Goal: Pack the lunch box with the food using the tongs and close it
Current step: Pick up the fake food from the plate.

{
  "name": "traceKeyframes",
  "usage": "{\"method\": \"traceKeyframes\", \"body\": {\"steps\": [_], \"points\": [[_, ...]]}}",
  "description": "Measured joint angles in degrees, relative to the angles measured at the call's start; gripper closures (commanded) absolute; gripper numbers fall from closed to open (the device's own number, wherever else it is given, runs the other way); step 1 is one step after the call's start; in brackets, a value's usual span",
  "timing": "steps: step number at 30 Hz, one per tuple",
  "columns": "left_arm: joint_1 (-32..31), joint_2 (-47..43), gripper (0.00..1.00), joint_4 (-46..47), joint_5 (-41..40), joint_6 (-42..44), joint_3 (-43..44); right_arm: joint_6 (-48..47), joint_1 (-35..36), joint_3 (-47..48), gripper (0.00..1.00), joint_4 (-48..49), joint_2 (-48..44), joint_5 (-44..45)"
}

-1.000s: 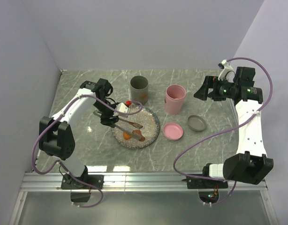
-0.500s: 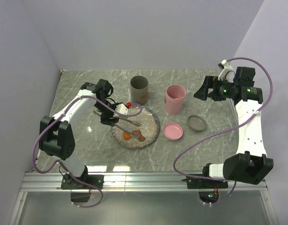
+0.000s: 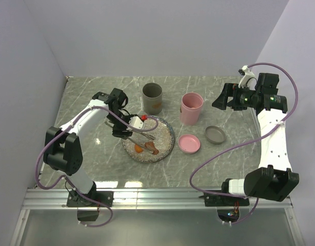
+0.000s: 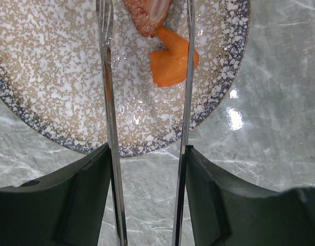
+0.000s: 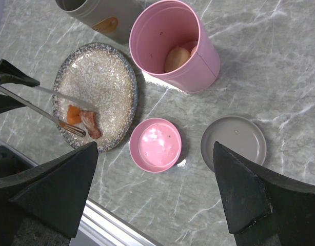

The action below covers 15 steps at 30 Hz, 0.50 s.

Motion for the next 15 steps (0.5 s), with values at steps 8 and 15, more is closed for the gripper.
{"method": "traceKeyframes", "body": {"steps": [8, 15], "points": [[-0.44, 0.02, 0.49, -0.09, -0.76, 0.20, 0.00, 0.00, 0.00, 0.00, 0.00, -0.02, 0.17, 0.00], [-0.44, 0.02, 0.73, 0.00, -1.29, 0.33, -0.42, 0.02, 0.00, 0.00, 0.00, -0.02, 0.44, 0.00]]}}
